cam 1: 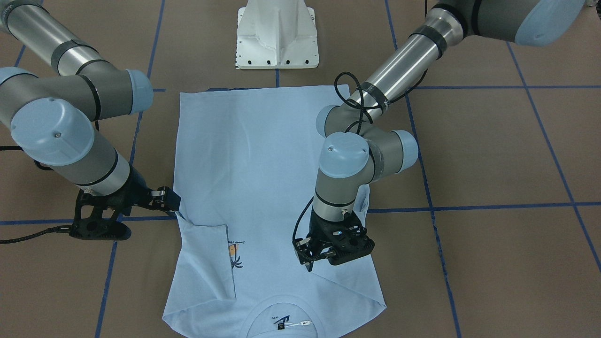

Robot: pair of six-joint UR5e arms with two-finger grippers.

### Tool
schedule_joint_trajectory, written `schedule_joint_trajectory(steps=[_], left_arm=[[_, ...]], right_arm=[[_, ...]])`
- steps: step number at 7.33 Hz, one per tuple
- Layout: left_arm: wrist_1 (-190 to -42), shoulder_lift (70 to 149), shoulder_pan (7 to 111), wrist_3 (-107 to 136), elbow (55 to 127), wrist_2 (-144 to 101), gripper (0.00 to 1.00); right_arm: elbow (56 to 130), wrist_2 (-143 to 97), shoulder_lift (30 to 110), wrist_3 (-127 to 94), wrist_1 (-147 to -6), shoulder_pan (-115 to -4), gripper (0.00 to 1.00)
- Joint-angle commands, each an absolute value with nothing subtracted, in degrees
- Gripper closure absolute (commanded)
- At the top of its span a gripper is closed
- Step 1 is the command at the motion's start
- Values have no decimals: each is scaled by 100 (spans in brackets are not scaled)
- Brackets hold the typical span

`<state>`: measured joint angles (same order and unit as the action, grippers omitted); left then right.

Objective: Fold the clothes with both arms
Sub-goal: 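Withdraw the left gripper while the right gripper moves to the hem corner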

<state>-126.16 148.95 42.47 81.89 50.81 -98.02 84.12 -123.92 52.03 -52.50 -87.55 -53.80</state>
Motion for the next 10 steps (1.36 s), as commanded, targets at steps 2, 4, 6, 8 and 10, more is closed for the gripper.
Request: schedule_joint_trajectory(steps=[2,4,6,8,10], left_arm=[[-12299,14462,4263,7823,5997,-10611,0],[-11404,13523,4263,7474,7542,-10705,0],[-10857,12188,4263,7068,9378,-10714,0],[-10147,11097,4254,6471,11083,-10740,0],[-10002,10601,4141,6442,11819,-10767,0]], right_arm=[[8620,-12244,5351,-5439,-8631,-5187,0],[9444,-11674,5877,-5932,-8631,-4590,0],[10689,-11567,6964,-6525,-8622,-4098,0],[11293,-10953,8046,-7771,-7400,-3072,0],[11338,-10411,8699,-8200,-6654,-2255,0]])
